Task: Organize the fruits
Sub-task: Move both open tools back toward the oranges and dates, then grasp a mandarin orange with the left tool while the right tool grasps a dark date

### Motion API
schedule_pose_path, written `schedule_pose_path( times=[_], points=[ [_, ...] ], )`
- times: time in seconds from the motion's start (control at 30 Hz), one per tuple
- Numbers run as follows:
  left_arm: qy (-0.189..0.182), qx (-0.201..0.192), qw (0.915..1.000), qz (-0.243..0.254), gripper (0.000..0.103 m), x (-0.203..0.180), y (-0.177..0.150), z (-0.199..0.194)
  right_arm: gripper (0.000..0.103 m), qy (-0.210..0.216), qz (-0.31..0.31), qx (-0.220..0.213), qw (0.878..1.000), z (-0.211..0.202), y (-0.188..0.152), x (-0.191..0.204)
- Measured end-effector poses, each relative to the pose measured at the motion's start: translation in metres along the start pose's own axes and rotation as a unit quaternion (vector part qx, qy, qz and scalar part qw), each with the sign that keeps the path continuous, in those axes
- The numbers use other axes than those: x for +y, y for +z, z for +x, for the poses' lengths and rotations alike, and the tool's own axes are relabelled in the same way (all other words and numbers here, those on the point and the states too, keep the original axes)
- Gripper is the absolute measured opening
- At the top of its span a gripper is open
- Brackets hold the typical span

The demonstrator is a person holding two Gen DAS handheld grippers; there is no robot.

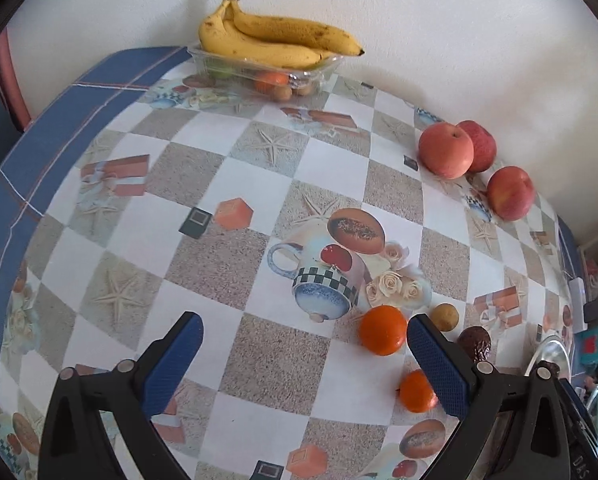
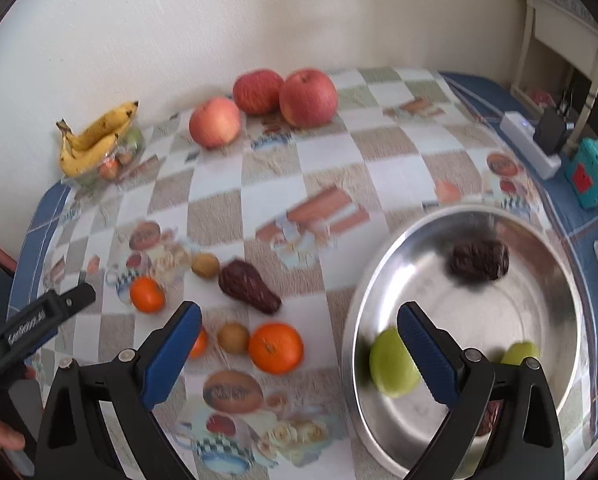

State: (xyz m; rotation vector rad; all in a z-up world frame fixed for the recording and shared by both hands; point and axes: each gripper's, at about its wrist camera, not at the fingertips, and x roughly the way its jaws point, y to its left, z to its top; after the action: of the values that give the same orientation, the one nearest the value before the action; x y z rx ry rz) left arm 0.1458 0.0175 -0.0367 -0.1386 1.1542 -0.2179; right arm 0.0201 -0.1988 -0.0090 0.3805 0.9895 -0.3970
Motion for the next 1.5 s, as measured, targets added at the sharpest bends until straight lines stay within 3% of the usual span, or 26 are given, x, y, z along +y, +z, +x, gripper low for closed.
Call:
schedule_pose_path(
  times=[0.13,0.37,0.43,0.6,0.67,0.9,1.0,1.5],
  points=[
    [-0.018,0.010,0.9998,-0.009,0.101,-0.003,0.003,0.014,0.098,0.011,-0.008,-0.006,1.000,0.007,0.009,0.008],
    [-0.049,0.053,0.9974,-0.002,0.085,-0.021,0.001,0.048,0.093,0.007,-0.026,0.022,0.999,0.046,0.016,0.016],
    [-0.045,0.062,0.9971,0.002,0.082,-0.026,-0.001,0.056,0.086,0.006,-0.024,0.035,0.999,0.058,0.015,0.016],
    [-0.023,0.048,0.9981,0.032,0.066,-0.040,0.001,0.058,0.085,0.017,-0.022,0.063,0.998,0.082,0.013,0.020],
    [-0.034,0.047,0.9979,0.030,0.056,-0.041,0.001,0.058,0.078,0.016,-0.029,0.065,0.997,0.085,0.012,0.024],
    [-0.069,0.063,0.9954,0.021,0.036,-0.044,-0.001,0.060,0.050,0.012,-0.060,0.060,0.996,0.084,0.008,0.037],
    [-0.066,0.067,0.9954,0.020,0.035,-0.047,-0.002,0.060,0.034,0.023,-0.063,0.064,0.996,0.083,0.006,0.040],
    [-0.056,0.060,0.9966,0.010,0.035,-0.029,-0.022,0.014,0.034,0.040,-0.051,0.033,0.997,0.040,0.002,0.036]
  ],
)
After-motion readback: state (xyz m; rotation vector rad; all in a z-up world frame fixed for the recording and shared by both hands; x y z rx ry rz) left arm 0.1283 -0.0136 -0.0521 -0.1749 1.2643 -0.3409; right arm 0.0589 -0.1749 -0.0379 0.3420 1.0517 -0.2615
